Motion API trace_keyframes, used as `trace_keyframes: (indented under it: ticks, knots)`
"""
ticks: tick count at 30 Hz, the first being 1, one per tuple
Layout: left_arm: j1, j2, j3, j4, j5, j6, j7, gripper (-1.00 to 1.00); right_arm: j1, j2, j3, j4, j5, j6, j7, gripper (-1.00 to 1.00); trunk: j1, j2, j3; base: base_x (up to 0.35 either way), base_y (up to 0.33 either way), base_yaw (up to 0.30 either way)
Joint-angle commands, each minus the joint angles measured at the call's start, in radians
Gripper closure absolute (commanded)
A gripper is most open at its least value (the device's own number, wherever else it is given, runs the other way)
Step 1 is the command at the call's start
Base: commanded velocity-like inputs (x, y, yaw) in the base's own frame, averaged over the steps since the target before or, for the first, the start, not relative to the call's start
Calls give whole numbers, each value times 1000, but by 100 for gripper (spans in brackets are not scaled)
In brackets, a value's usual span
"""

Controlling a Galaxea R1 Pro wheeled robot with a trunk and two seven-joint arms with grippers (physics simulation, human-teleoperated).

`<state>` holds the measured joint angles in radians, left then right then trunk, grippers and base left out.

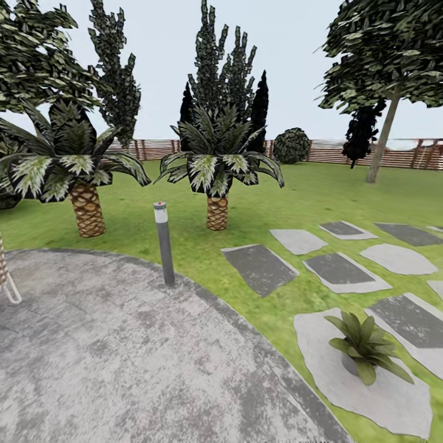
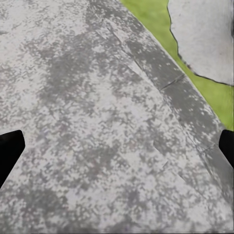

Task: Pick up the pesticide atomizer in the garden and spray insectifuge to fully cover both potted plants in the garden.

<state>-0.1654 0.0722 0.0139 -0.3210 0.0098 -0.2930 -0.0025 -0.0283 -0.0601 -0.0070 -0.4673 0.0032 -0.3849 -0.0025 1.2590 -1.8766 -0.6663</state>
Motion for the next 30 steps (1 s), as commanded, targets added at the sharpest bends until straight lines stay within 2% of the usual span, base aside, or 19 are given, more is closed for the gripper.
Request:
trace_keyframes:
  ticks: [1, 10, 30]
  knots:
    - [0, 1, 1, 0, 1, -3, 0, -100, -1, 0, -1, 1, 0, -3, 0, -100, 0, 0, -1, 0, 0, -285]
    - [0, 0, 0, 0, -5, -5, -1, -100, -1, 0, -1, 1, 0, -3, -1, -100, 0, 0, -1, -33, -15, -285]
    - [-2, -2, -1, 0, -8, -4, -1, -100, -1, 0, -1, 1, 0, -4, -1, -100, 0, 0, -1, -224, -169, -285]
